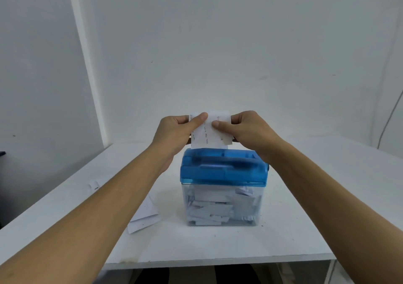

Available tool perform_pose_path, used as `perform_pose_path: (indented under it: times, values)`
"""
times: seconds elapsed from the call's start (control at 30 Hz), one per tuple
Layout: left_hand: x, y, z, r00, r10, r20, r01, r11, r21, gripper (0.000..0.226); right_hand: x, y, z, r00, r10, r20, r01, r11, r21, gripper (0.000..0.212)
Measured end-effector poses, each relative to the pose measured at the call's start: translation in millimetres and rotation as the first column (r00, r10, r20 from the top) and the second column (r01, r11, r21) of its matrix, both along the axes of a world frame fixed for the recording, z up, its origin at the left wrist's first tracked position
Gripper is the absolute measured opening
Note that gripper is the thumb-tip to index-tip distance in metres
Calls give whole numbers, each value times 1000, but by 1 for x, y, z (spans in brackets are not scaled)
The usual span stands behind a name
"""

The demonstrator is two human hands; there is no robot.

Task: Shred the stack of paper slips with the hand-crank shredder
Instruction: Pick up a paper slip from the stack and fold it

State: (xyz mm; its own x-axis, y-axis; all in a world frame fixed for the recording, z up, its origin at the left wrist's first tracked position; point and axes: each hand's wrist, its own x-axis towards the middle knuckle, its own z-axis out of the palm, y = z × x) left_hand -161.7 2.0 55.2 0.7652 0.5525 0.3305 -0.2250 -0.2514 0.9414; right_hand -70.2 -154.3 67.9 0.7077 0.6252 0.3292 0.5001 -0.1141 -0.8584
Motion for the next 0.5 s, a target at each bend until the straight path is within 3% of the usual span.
perform_pose_path:
  times: [0.17,0.5]
  values:
    - [3,-2,-7,1000,-7,-17,8,999,40,16,8,1,-5,999,-40,8,40,999,9,28]
    - [7,0,-12,997,65,-34,-64,997,37,19,13,-2,-12,1000,7,19,-7,1000,3,25]
